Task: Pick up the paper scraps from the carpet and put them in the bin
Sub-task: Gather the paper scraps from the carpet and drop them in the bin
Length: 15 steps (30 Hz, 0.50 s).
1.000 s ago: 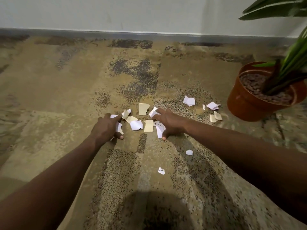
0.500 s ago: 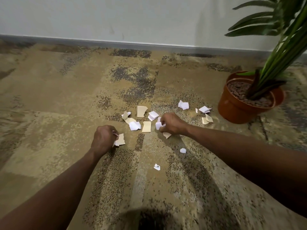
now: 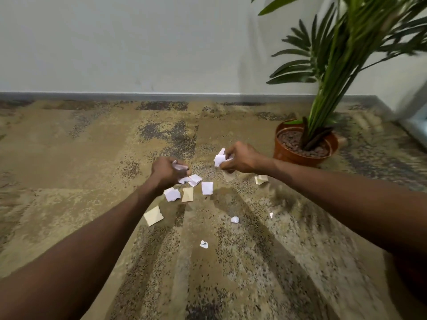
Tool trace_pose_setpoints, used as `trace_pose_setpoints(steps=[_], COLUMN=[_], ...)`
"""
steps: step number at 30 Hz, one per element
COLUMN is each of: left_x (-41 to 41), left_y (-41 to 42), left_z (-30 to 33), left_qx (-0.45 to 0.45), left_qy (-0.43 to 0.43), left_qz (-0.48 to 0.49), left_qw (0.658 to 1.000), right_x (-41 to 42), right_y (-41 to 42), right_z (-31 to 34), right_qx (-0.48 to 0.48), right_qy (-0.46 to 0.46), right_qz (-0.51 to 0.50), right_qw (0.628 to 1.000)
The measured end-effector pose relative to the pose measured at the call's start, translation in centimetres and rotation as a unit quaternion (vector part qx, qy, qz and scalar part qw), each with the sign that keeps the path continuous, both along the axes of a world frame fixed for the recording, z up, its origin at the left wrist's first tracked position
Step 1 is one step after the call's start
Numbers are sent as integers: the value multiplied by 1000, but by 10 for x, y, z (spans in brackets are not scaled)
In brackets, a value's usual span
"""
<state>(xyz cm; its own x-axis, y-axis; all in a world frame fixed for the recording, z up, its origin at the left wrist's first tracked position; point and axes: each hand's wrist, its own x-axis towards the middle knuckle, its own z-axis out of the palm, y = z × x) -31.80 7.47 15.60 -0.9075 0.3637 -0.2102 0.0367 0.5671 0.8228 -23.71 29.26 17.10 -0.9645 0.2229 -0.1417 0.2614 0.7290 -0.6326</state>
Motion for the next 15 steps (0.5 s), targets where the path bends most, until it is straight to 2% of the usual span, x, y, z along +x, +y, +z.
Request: trace_pose_setpoints(steps=[4,9,15], left_x=[19,52,94], left_y=[54,121,194], left_z=[33,71,90], left_qx=[86,209,248], left_qy=[-41,-129,-146], left_qz=[-44,-78,-148], left_qw=[994,966,946], right_x=[27,70,123], right_y=[25,55,94], right_z=[38,79,109], right_qx=[13,22,64], right_qy=[25,57,97], right_qz=[-46,-90,-183], right_qw=[999,994,976])
